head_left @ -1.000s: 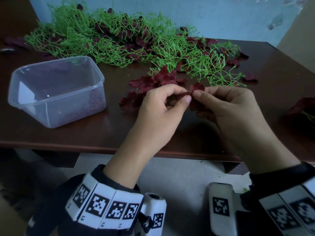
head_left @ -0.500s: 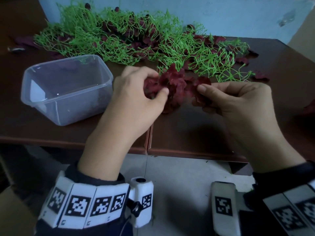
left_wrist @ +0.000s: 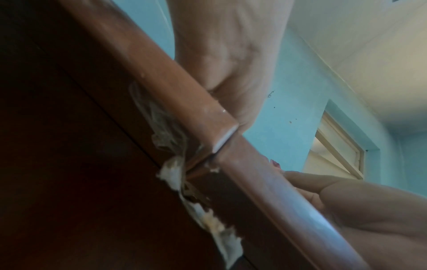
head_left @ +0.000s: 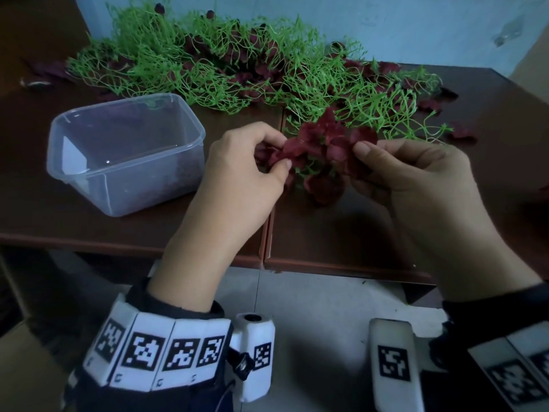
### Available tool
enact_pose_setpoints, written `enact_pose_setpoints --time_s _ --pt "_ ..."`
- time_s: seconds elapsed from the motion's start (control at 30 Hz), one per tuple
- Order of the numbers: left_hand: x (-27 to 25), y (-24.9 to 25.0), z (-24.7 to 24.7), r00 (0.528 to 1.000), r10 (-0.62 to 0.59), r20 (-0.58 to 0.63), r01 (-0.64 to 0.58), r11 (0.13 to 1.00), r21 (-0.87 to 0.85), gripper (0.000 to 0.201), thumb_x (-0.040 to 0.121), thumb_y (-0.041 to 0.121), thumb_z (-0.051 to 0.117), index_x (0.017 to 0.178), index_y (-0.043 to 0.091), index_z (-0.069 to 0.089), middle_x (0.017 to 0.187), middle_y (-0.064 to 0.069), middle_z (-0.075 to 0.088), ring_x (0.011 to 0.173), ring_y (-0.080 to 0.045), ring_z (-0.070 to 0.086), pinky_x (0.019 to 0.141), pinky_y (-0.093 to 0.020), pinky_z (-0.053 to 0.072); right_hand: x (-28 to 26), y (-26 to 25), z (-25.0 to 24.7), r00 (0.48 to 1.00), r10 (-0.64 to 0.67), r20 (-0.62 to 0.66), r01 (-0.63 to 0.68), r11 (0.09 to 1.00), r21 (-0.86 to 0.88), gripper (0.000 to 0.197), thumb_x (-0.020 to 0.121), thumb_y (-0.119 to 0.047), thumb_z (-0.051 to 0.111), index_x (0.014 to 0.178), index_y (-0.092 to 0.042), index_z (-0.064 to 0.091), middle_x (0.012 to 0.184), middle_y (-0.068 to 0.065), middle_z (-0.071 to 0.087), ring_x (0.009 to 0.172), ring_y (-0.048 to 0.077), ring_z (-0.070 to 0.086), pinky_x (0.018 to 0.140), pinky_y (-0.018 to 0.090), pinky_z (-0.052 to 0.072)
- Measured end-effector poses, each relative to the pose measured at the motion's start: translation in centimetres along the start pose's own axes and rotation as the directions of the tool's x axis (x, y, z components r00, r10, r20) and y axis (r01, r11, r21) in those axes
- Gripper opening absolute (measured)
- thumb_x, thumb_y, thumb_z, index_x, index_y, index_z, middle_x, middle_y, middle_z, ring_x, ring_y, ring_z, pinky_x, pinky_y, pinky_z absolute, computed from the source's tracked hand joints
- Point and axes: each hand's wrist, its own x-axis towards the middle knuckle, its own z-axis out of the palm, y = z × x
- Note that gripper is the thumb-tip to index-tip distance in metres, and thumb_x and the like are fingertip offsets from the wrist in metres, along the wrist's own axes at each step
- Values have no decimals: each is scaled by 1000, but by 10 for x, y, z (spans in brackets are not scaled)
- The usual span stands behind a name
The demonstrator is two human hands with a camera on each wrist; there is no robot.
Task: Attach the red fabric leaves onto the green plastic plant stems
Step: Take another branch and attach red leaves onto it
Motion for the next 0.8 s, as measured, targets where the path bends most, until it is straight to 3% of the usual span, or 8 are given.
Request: enact_pose_setpoints --time_s 0.13,0.3,0.37,0.4,0.47,0.63,0.7,0.8 --pt "0 0 0 995 -72 70 83 981 -178 23 88 10 77 88 32 72 91 5 78 88 -15 75 86 -43 61 1 -2 -3 995 92 29 -94 993 77 26 93 -10 65 68 -17 64 75 5 72 76 17 73 67 27 56" --pt "2 0 2 974 -155 168 209 900 -382 20 87 10 78 94 28 73 88 3 78 75 -6 69 68 -18 50 0 -5 -5 990 123 70 -127 990 57 19 98 -14 58 79 -15 56 79 5 70 78 19 75 63 25 55" --pt "2 2 4 966 -170 195 241 866 -439 18 84 11 79 96 24 74 89 2 77 83 -12 73 84 -30 59 -1 -6 -4 985 133 106 -138 990 36 17 99 -14 56 82 -15 56 91 11 73 78 19 75 61 25 54" --pt "1 3 5 963 -172 209 252 851 -461 18 81 14 79 95 24 75 90 0 78 90 -17 74 96 -41 58 -2 -7 -3 982 140 126 -145 989 32 17 100 -14 55 83 -15 56 95 12 74 76 19 75 60 25 53" --pt "-1 7 7 956 -174 234 272 823 -499 19 77 17 76 96 22 75 92 -2 78 94 -20 74 105 -52 52 -3 -8 -1 975 149 165 -157 987 35 17 101 -13 51 84 -15 55 91 9 76 72 20 75 59 25 53" --pt "-4 9 13 950 -179 255 297 772 -562 17 88 4 74 102 14 70 96 -8 76 99 -26 73 104 -55 52 -4 -10 0 971 158 182 -181 976 120 13 101 -9 48 101 -2 58 78 10 74 69 21 74 63 28 60" --pt "-4 10 14 954 -187 234 290 773 -565 25 83 11 79 103 17 66 95 -6 75 104 -32 73 102 -56 54 -4 -11 0 973 161 167 -189 967 170 14 101 -6 47 104 3 57 76 11 75 68 22 75 64 27 60" --pt "-4 11 16 969 -167 180 240 801 -549 34 79 20 80 106 21 59 91 -2 76 99 -34 74 94 -54 58 -3 -12 0 974 166 155 -197 957 212 13 101 -4 47 94 0 57 71 12 74 67 22 75 66 28 61"
